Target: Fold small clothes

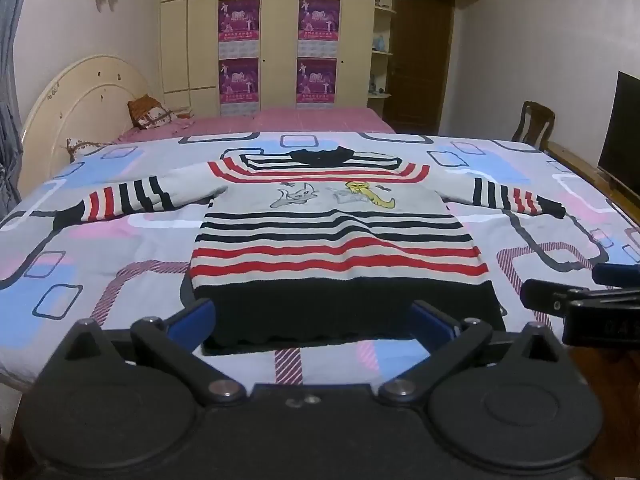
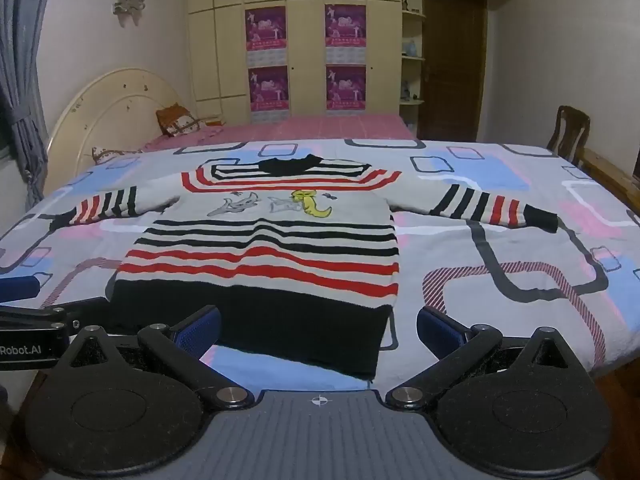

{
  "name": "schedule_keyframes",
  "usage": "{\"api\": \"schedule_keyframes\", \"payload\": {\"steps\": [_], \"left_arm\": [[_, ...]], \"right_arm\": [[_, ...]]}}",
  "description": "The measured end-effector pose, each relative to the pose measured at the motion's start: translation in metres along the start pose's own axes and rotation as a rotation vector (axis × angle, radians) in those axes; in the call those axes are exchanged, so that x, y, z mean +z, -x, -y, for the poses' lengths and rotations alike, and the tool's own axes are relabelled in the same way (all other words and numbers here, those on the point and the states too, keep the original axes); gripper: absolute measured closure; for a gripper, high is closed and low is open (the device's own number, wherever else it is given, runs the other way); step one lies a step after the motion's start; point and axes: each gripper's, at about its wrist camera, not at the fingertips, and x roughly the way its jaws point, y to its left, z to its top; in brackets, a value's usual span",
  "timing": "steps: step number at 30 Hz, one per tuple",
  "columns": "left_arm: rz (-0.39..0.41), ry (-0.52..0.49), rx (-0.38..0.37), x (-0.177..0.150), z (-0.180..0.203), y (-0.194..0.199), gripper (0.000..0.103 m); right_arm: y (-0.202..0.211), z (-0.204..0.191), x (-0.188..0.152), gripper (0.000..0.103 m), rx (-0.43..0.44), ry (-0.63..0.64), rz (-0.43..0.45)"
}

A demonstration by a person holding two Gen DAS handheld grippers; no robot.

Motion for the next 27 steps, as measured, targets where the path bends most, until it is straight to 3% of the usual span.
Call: {"api": "schedule_keyframes", "payload": {"steps": [27], "left_arm": [[-0.007, 0.021, 0.018, -0.003, -0.005, 0.006, 0.000]], "right_arm": [[0.000, -0.006, -0.006, 0.000, 0.010, 0.004, -0.006]]}}
